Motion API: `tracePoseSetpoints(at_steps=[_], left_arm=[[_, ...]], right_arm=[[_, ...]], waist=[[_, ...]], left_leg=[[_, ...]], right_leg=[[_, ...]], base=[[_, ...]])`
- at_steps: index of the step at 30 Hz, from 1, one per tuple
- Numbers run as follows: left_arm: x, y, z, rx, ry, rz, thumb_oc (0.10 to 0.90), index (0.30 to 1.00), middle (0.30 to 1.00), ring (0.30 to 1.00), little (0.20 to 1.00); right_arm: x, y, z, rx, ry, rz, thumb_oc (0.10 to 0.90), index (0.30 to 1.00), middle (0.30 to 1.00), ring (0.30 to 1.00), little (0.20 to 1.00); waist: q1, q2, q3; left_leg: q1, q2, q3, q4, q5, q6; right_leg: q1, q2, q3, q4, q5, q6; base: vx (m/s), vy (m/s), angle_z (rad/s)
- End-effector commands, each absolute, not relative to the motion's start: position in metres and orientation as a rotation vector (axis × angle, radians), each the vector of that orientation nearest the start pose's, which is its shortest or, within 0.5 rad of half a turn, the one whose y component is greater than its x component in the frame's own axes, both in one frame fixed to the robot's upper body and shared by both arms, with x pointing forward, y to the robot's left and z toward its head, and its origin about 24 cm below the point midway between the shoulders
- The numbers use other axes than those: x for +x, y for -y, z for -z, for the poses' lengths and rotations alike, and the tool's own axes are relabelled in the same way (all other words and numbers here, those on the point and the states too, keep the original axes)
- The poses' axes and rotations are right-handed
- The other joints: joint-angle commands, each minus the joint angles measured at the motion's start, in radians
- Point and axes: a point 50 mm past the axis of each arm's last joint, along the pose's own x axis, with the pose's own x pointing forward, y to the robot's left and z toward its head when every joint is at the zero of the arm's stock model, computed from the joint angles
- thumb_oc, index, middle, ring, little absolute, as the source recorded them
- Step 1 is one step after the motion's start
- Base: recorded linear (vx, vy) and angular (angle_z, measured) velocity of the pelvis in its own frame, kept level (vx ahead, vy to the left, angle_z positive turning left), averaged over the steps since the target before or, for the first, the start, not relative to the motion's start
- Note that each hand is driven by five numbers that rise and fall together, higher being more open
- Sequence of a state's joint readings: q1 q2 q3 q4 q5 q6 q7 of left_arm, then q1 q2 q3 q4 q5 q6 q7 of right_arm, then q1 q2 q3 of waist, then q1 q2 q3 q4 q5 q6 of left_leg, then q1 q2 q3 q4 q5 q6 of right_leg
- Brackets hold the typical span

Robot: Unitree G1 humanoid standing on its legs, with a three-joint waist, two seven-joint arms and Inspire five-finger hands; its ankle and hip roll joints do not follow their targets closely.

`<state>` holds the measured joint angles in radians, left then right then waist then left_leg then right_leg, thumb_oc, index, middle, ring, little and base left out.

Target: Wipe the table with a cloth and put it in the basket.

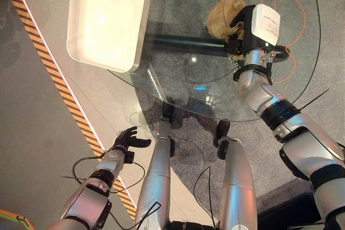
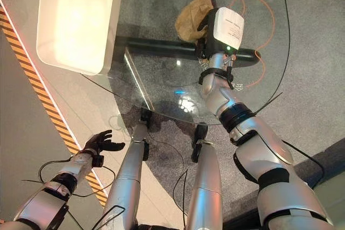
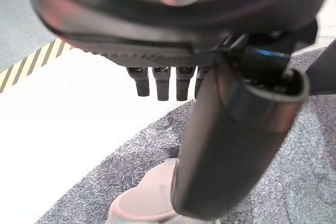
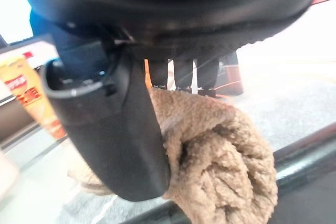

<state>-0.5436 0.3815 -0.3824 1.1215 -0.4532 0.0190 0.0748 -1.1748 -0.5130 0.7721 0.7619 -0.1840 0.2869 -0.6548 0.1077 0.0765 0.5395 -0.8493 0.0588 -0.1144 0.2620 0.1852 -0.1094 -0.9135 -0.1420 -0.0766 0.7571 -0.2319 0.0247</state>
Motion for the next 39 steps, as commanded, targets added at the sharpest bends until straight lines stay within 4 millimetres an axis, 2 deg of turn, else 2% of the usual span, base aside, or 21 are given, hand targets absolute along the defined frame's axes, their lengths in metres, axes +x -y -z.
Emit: tracePoseSetpoints(at_steps=[1,16,26,39], left_arm=[[0.295,-0.227,0.053,0.242,-0.676,-0.119,0.800,0.900,0.900,0.900,0.900],[0.294,-0.220,0.055,0.241,-0.671,-0.105,0.800,0.900,0.900,0.900,0.900],[0.294,-0.218,0.055,0.237,-0.668,-0.110,0.800,0.900,0.900,0.900,0.900],[0.298,-0.218,0.052,0.220,-0.655,-0.119,0.800,0.900,0.900,0.900,0.900]], right_arm=[[0.394,0.096,-0.279,-1.244,0.760,0.339,0.100,0.300,0.300,0.300,0.200],[0.373,0.037,-0.249,-1.298,0.865,0.009,0.100,0.300,0.300,0.300,0.200],[0.355,0.014,-0.235,-1.250,0.910,-0.148,0.100,0.300,0.300,0.300,0.200],[0.343,0.001,-0.221,-1.206,0.893,-0.262,0.100,0.300,0.300,0.300,0.200]], waist=[[0.011,0.023,-0.020],[0.017,0.035,-0.020],[0.008,0.034,-0.020],[0.002,0.033,-0.020]], left_leg=[[0.017,-0.125,0.090,0.154,-0.187,0.125],[0.020,-0.131,0.089,0.139,-0.169,0.122],[0.022,-0.130,0.090,0.135,-0.164,0.121],[0.028,-0.129,0.091,0.124,-0.155,0.117]], right_leg=[[0.052,0.057,-0.085,-0.251,0.155,-0.017],[0.049,0.055,-0.086,-0.248,0.157,-0.017],[0.047,0.059,-0.077,-0.246,0.160,-0.015],[0.048,0.059,-0.074,-0.249,0.165,-0.013]], base=[[0.00,0.000,0.00],[0.00,0.000,0.00],[0.00,0.000,0.00],[0.00,0.000,0.00]])
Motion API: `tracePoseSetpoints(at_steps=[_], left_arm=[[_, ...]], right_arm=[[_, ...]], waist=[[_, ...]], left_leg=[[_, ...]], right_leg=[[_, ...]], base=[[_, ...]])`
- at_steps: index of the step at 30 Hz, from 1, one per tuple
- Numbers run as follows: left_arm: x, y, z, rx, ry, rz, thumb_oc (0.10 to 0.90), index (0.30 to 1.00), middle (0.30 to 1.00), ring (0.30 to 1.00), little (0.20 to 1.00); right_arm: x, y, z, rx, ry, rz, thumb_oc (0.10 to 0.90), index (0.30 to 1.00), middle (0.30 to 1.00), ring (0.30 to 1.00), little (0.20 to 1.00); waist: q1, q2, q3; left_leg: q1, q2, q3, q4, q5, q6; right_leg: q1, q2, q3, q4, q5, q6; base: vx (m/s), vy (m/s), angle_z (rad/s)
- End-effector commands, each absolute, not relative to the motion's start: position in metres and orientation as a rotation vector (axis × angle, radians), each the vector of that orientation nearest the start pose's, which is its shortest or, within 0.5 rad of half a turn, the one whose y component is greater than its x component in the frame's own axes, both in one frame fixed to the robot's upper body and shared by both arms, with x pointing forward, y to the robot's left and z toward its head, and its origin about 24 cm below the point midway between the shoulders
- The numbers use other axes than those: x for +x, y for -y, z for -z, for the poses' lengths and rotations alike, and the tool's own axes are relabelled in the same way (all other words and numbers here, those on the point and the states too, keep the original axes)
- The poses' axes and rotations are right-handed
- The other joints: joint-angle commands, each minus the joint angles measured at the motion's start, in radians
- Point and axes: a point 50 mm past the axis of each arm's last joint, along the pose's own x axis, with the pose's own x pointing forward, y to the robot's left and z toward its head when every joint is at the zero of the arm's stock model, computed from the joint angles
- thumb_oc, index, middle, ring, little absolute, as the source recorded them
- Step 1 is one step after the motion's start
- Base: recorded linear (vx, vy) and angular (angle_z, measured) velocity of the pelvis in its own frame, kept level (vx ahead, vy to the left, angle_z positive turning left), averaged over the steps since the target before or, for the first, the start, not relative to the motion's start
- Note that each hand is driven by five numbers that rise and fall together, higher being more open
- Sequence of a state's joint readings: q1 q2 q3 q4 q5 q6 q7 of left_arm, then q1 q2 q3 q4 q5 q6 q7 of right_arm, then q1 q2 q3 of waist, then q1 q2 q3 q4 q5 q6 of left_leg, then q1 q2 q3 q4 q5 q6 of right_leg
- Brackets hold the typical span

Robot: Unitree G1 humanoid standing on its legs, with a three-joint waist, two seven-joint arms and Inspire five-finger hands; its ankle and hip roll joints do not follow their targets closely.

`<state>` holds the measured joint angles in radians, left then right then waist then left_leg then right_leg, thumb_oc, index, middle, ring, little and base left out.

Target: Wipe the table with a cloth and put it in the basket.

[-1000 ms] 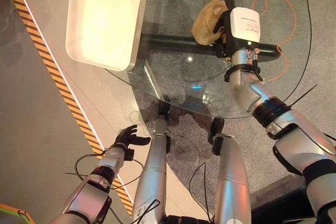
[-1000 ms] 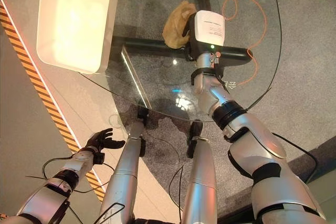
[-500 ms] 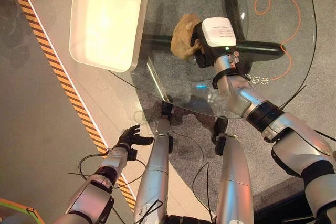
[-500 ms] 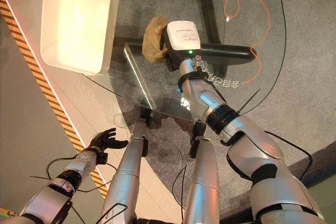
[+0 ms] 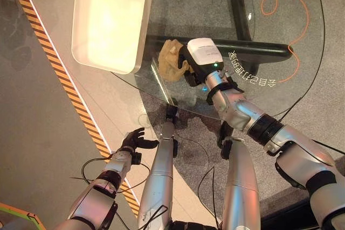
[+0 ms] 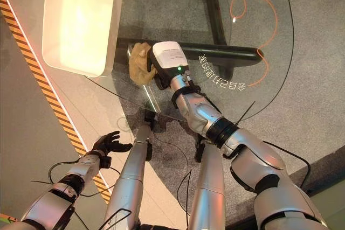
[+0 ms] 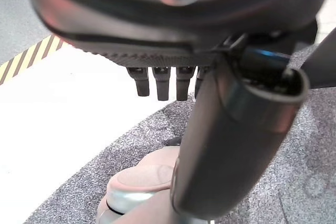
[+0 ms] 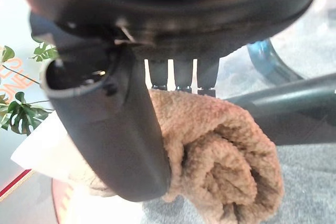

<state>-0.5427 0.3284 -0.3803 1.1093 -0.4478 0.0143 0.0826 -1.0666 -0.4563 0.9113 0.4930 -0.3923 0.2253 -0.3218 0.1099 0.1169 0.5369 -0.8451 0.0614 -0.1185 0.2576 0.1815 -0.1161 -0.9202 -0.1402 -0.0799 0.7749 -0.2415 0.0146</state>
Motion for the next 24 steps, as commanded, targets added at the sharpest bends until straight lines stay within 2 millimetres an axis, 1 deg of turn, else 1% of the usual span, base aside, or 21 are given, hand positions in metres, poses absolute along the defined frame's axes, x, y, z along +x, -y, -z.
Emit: tracePoseSetpoints(at_steps=[1,5,8,11,13,14,17,19,20,22,24], left_arm=[[0.298,-0.218,0.052,0.217,-0.654,-0.120,0.800,0.900,0.900,0.900,0.900],[0.300,-0.219,0.049,0.196,-0.641,-0.130,0.800,0.900,0.900,0.900,0.900],[0.303,-0.219,0.046,0.156,-0.613,-0.147,0.800,0.900,0.900,0.900,0.900],[0.306,-0.220,0.040,0.041,-0.552,-0.198,0.800,0.900,0.900,0.900,0.900],[0.308,-0.221,0.038,0.006,-0.531,-0.216,0.800,0.900,0.900,0.900,0.900],[0.313,-0.224,0.028,-0.121,-0.443,-0.299,0.800,0.900,0.900,0.900,0.900],[0.320,-0.235,0.009,-0.334,-0.288,-0.478,0.800,0.900,0.900,0.900,0.900],[0.320,-0.237,0.005,-0.363,-0.257,-0.509,0.800,0.900,0.900,0.900,0.900],[0.325,-0.248,-0.013,-0.489,-0.143,-0.605,0.800,0.900,0.900,0.900,0.900],[0.328,-0.256,-0.028,-0.568,-0.058,-0.662,0.800,0.900,0.900,0.900,0.900],[0.329,-0.264,-0.042,-0.611,0.030,-0.713,0.800,0.900,0.900,0.900,0.900]], right_arm=[[0.342,0.000,-0.221,-1.203,0.891,-0.267,0.100,0.300,0.300,0.300,0.200],[0.341,-0.002,-0.218,-1.203,0.885,-0.277,0.100,0.300,0.300,0.300,0.200],[0.342,0.000,-0.217,-1.198,0.874,-0.251,0.100,0.300,0.300,0.300,0.200],[0.347,0.008,-0.220,-1.145,0.843,-0.191,0.100,0.300,0.300,0.300,0.200],[0.348,0.010,-0.220,-1.127,0.832,-0.171,0.100,0.300,0.300,0.300,0.200],[0.354,0.021,-0.221,-1.047,0.792,-0.090,0.100,0.300,0.300,0.300,0.200],[0.361,0.040,-0.229,-0.887,0.746,0.041,0.100,0.300,0.300,0.300,0.200],[0.361,0.042,-0.230,-0.860,0.746,0.060,0.100,0.300,0.300,0.300,0.200],[0.361,0.053,-0.239,-0.756,0.754,0.134,0.100,0.300,0.300,0.300,0.200],[0.359,0.060,-0.246,-0.686,0.765,0.188,0.100,0.300,0.300,0.300,0.200],[0.355,0.066,-0.250,-0.634,0.779,0.231,0.100,0.300,0.300,0.300,0.200]], waist=[[0.000,-0.007,-0.017],[0.000,-0.008,-0.017],[-0.001,-0.007,-0.017],[-0.003,-0.007,-0.017],[-0.003,-0.007,-0.017],[-0.003,-0.008,-0.017],[0.002,-0.012,-0.017],[0.003,-0.014,-0.017],[0.006,-0.024,-0.017],[0.007,-0.032,-0.017],[0.006,-0.041,-0.017]], left_leg=[[0.025,-0.132,0.094,0.127,-0.150,0.124],[0.027,-0.131,0.096,0.124,-0.148,0.123],[0.029,-0.131,0.098,0.124,-0.148,0.123],[0.031,-0.129,0.100,0.125,-0.147,0.122],[0.032,-0.128,0.100,0.124,-0.147,0.122],[0.034,-0.128,0.100,0.124,-0.148,0.122],[0.032,-0.127,0.097,0.125,-0.150,0.122],[0.031,-0.127,0.096,0.126,-0.151,0.122],[0.029,-0.126,0.090,0.128,-0.156,0.121],[0.027,-0.128,0.084,0.129,-0.158,0.122],[0.023,-0.129,0.080,0.132,-0.160,0.124]], right_leg=[[0.056,0.057,-0.070,-0.268,0.175,-0.002],[0.059,0.056,-0.071,-0.271,0.178,-0.001],[0.060,0.054,-0.072,-0.271,0.178,-0.001],[0.059,0.053,-0.069,-0.266,0.178,-0.001],[0.059,0.053,-0.068,-0.265,0.178,-0.001],[0.060,0.053,-0.067,-0.262,0.175,-0.003],[0.057,0.053,-0.069,-0.256,0.172,-0.001],[0.056,0.052,-0.070,-0.254,0.170,-0.001],[0.056,0.055,-0.072,-0.251,0.166,0.000],[0.055,0.058,-0.073,-0.252,0.167,0.000],[0.054,0.061,-0.074,-0.254,0.167,0.000]], base=[[0.00,0.000,0.00],[0.00,0.000,0.00],[0.00,0.000,0.00],[0.00,0.000,0.00],[0.00,0.000,0.00],[0.00,0.000,0.00],[0.00,0.000,0.00],[0.00,-0.021,0.01],[0.00,-0.043,0.03],[0.00,-0.053,0.05],[0.00,-0.044,0.04]])
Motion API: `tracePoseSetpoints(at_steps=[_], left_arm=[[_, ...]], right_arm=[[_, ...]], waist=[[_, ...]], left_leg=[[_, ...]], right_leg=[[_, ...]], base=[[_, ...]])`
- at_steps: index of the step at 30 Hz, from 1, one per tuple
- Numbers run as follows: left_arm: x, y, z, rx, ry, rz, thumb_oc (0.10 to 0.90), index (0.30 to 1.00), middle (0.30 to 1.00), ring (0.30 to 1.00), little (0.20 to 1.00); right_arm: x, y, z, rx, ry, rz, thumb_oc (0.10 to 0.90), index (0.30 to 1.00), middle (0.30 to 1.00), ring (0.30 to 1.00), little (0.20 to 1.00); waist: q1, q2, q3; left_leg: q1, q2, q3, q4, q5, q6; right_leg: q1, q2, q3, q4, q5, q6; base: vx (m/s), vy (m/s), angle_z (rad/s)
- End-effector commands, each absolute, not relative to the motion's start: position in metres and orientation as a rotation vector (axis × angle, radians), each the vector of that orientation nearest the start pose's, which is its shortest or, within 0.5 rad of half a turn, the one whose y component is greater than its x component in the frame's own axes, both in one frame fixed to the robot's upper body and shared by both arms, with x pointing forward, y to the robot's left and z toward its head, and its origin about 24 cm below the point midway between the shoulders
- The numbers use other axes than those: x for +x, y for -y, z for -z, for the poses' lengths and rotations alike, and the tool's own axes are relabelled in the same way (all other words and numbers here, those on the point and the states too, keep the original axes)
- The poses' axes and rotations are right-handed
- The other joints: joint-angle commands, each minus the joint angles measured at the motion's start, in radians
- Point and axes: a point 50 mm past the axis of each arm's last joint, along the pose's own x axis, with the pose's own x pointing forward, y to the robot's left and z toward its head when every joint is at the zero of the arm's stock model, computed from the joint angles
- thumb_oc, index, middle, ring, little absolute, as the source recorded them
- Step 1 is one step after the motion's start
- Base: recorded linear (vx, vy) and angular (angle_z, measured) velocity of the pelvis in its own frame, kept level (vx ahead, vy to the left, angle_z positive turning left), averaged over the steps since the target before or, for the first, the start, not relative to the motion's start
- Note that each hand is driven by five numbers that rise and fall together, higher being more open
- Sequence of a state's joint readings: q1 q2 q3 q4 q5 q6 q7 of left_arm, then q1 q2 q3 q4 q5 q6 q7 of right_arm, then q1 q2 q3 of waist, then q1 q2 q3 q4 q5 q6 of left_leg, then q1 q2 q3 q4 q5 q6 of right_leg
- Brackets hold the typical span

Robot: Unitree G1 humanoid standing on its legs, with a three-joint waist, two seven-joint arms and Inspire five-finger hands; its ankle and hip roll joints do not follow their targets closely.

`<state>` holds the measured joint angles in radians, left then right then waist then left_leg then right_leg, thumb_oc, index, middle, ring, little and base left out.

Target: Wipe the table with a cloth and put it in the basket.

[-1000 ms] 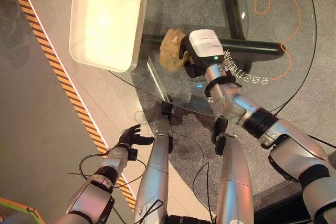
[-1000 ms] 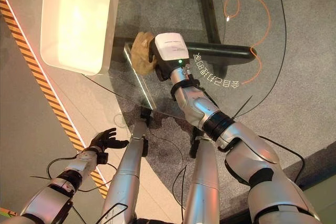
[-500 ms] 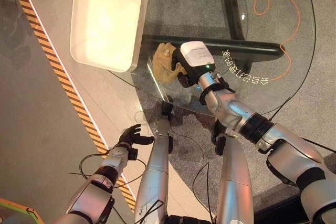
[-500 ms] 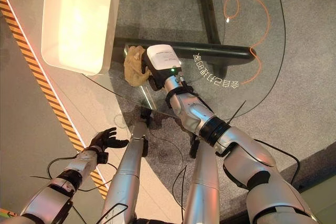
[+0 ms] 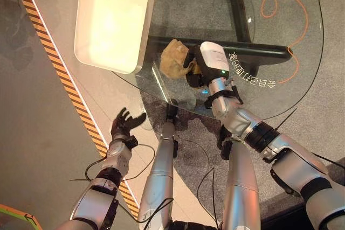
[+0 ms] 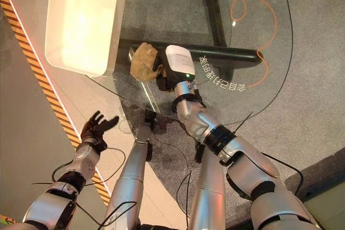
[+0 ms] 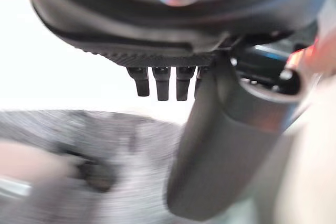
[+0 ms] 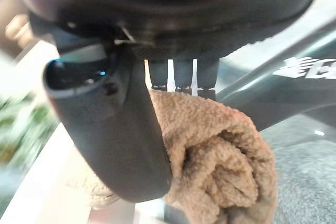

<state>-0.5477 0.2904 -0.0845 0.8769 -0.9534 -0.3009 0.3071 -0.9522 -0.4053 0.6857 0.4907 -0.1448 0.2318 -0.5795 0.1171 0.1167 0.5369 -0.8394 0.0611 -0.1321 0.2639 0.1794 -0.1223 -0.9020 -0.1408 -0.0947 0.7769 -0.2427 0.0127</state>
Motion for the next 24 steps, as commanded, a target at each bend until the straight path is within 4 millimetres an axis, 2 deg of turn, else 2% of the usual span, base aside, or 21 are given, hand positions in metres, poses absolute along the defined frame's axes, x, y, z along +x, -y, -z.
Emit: tracePoseSetpoints(at_steps=[1,5,8,16,20,22,24], left_arm=[[0.330,-0.271,-0.053,-0.619,0.085,-0.738,0.800,0.900,0.900,0.900,0.900],[0.333,-0.284,-0.092,-0.659,0.267,-0.776,0.800,0.900,0.900,0.900,0.900],[0.333,-0.280,-0.118,-0.709,0.393,-0.753,0.800,0.900,0.900,0.900,0.900],[0.327,-0.268,-0.137,-0.736,0.493,-0.750,0.800,0.900,0.900,0.900,0.900],[0.316,-0.278,-0.142,-0.724,0.555,-0.913,0.800,0.900,0.900,0.900,0.900],[0.314,-0.279,-0.146,-0.703,0.576,-0.937,0.800,0.900,0.900,0.900,0.900],[0.307,-0.283,-0.162,-0.694,0.679,-0.991,0.800,0.900,0.900,0.900,0.900]], right_arm=[[0.352,0.069,-0.253,-0.601,0.792,0.252,0.100,0.300,0.300,0.300,0.200],[0.341,0.080,-0.255,-0.541,0.829,0.296,0.100,0.300,0.300,0.300,0.200],[0.332,0.090,-0.254,-0.512,0.865,0.329,0.100,0.300,0.300,0.300,0.200],[0.323,0.104,-0.255,-0.493,0.913,0.364,0.100,0.300,0.300,0.300,0.200],[0.316,0.108,-0.260,-0.459,0.954,0.361,0.100,0.300,0.300,0.300,0.200],[0.315,0.108,-0.262,-0.453,0.962,0.357,0.100,0.300,0.300,0.300,0.200],[0.309,0.108,-0.270,-0.455,1.007,0.337,0.100,0.300,0.300,0.300,0.200]], waist=[[-0.004,-0.046,-0.017],[-0.014,-0.061,-0.017],[-0.019,-0.066,-0.017],[-0.024,-0.068,-0.017],[-0.030,-0.071,-0.017],[-0.031,-0.073,-0.017],[-0.033,-0.075,-0.017]], left_leg=[[0.014,-0.128,0.093,0.128,-0.161,0.131],[0.003,-0.126,0.091,0.139,-0.168,0.135],[-0.010,-0.127,0.089,0.148,-0.173,0.137],[-0.018,-0.126,0.091,0.155,-0.181,0.139],[-0.014,-0.123,0.093,0.158,-0.184,0.135],[-0.015,-0.122,0.093,0.160,-0.184,0.134],[-0.014,-0.121,0.093,0.158,-0.183,0.129]], right_leg=[[0.034,0.063,-0.059,-0.257,0.168,0.002],[0.026,0.069,-0.056,-0.249,0.163,0.001],[0.016,0.071,-0.053,-0.240,0.158,0.003],[0.013,0.070,-0.053,-0.232,0.149,0.006],[0.020,0.070,-0.051,-0.233,0.144,0.007],[0.021,0.070,-0.050,-0.234,0.144,0.007],[0.023,0.071,-0.047,-0.238,0.145,0.007]], base=[[0.00,-0.035,0.02],[0.00,-0.008,0.00],[0.00,0.000,0.00],[0.00,0.000,0.00],[0.00,0.000,0.00],[0.00,0.000,0.00],[0.00,0.000,0.00]])
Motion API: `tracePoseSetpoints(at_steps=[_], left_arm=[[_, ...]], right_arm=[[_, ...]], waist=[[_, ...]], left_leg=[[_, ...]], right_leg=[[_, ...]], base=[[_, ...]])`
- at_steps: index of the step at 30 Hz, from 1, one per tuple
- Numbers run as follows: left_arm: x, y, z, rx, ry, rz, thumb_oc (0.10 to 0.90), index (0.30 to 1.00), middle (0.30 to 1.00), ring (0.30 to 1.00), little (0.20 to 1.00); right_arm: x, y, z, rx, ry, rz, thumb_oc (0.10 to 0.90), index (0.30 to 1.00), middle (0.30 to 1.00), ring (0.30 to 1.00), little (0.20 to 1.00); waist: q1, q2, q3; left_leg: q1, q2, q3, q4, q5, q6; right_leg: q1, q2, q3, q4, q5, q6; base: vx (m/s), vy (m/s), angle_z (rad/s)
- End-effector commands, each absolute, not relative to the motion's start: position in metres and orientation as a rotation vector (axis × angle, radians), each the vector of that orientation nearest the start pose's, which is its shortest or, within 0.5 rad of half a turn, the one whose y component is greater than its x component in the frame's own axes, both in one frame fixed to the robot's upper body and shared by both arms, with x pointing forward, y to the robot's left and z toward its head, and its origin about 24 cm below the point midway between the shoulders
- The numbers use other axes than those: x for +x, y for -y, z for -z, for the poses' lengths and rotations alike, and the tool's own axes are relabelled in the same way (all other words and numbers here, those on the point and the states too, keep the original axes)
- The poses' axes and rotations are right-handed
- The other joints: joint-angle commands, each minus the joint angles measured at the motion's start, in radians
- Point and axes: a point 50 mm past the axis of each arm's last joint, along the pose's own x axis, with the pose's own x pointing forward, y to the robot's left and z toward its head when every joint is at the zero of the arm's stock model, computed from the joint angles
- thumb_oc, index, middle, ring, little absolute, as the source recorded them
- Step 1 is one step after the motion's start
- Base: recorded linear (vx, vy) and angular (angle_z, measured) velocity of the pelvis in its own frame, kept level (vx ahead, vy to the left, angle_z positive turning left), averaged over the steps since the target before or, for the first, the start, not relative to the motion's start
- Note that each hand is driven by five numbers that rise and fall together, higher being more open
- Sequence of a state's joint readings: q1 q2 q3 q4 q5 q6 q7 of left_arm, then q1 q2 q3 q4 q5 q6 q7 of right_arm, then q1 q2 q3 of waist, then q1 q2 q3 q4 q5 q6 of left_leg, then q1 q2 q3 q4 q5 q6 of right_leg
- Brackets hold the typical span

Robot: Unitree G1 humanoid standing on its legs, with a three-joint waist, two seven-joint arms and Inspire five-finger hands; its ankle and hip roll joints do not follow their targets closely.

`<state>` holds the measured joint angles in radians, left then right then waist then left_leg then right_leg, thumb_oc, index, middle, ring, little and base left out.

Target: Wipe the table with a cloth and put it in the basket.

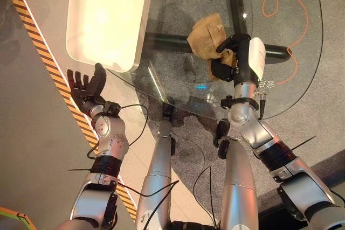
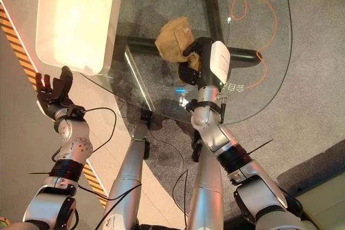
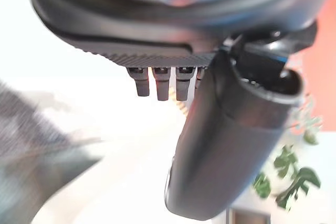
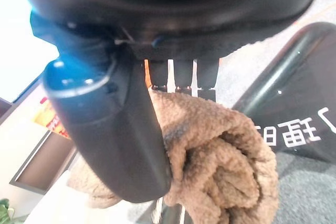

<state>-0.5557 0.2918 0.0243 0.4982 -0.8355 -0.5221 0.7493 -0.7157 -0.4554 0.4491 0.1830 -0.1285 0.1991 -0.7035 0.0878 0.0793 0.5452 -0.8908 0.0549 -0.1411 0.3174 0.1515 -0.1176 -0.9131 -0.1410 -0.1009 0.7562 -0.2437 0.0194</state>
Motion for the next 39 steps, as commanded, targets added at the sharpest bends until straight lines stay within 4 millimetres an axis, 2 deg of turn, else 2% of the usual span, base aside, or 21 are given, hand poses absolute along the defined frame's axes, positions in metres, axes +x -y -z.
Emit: tracePoseSetpoints(at_steps=[1,4,8,13,17,25,27,31,39], left_arm=[[0.305,-0.283,-0.167,-0.684,0.716,-0.993,0.800,0.900,0.900,0.900,0.900],[0.302,-0.275,-0.178,-0.666,0.784,-0.944,0.800,0.900,0.900,0.900,0.900],[0.297,-0.260,-0.203,-0.650,0.890,-0.770,0.800,0.900,0.900,0.900,0.900],[0.294,-0.248,-0.215,-0.633,0.920,-0.629,0.800,0.900,0.900,0.900,0.900],[0.291,-0.231,-0.226,-0.626,0.941,-0.444,0.800,0.900,0.900,0.900,0.900],[0.291,-0.207,-0.234,-0.582,0.921,-0.155,0.800,0.900,0.900,0.900,0.900],[0.294,-0.194,-0.234,-0.526,0.879,-0.022,0.800,0.900,0.900,0.900,0.900],[0.298,-0.186,-0.234,-0.490,0.819,0.094,0.800,0.900,0.900,0.900,0.900],[0.304,-0.172,-0.229,-0.542,0.711,0.278,0.800,0.900,0.900,0.900,0.900]], right_arm=[[0.307,0.108,-0.272,-0.459,1.023,0.334,0.100,0.300,0.300,0.300,0.200],[0.303,0.106,-0.273,-0.457,1.044,0.329,0.100,0.300,0.300,0.300,0.200],[0.298,0.109,-0.277,-0.455,1.074,0.325,0.100,0.300,0.300,0.300,0.200],[0.295,0.111,-0.277,-0.457,1.096,0.323,0.100,0.300,0.300,0.300,0.200],[0.289,0.111,-0.282,-0.464,1.130,0.312,0.100,0.300,0.300,0.300,0.200],[0.283,0.113,-0.282,-0.479,1.159,0.280,0.100,0.300,0.300,0.300,0.200],[0.280,0.112,-0.280,-0.490,1.175,0.253,0.100,0.300,0.300,0.300,0.200],[0.278,0.111,-0.280,-0.505,1.194,0.221,0.100,0.300,0.300,0.300,0.200],[0.274,0.110,-0.281,-0.512,1.225,0.187,0.100,0.300,0.300,0.300,0.200]], waist=[[-0.004,-0.038,-0.025],[-0.003,-0.037,-0.025],[-0.003,-0.033,-0.025],[-0.004,-0.024,-0.025],[-0.006,-0.021,-0.025],[-0.015,-0.016,-0.025],[-0.019,-0.015,-0.025],[-0.024,-0.009,-0.025],[-0.033,0.001,-0.025]], left_leg=[[0.037,-0.115,0.101,0.106,-0.155,0.123],[0.040,-0.115,0.100,0.106,-0.157,0.122],[0.049,-0.114,0.105,0.100,-0.160,0.122],[0.060,-0.119,0.108,0.093,-0.160,0.124],[0.064,-0.121,0.112,0.092,-0.162,0.125],[0.070,-0.121,0.117,0.087,-0.161,0.129],[0.076,-0.120,0.122,0.082,-0.160,0.131],[0.080,-0.119,0.128,0.084,-0.160,0.133],[0.083,-0.117,0.136,0.084,-0.160,0.134]], right_leg=[[0.035,0.071,-0.040,-0.217,0.145,0.000],[0.039,0.074,-0.037,-0.217,0.145,0.001],[0.047,0.072,-0.037,-0.221,0.141,0.002],[0.054,0.070,-0.036,-0.224,0.142,0.006],[0.060,0.065,-0.038,-0.234,0.146,0.009],[0.061,0.065,-0.035,-0.241,0.157,0.017],[0.065,0.065,-0.033,-0.244,0.162,0.021],[0.067,0.063,-0.031,-0.245,0.165,0.023],[0.066,0.058,-0.027,-0.248,0.171,0.027]], base=[[0.00,0.000,0.00],[0.00,0.000,0.00],[0.00,0.000,0.00],[0.00,0.000,0.00],[0.00,0.000,0.00],[0.00,0.000,0.00],[0.00,0.000,0.00],[0.00,0.000,0.00],[0.00,0.000,0.00]])
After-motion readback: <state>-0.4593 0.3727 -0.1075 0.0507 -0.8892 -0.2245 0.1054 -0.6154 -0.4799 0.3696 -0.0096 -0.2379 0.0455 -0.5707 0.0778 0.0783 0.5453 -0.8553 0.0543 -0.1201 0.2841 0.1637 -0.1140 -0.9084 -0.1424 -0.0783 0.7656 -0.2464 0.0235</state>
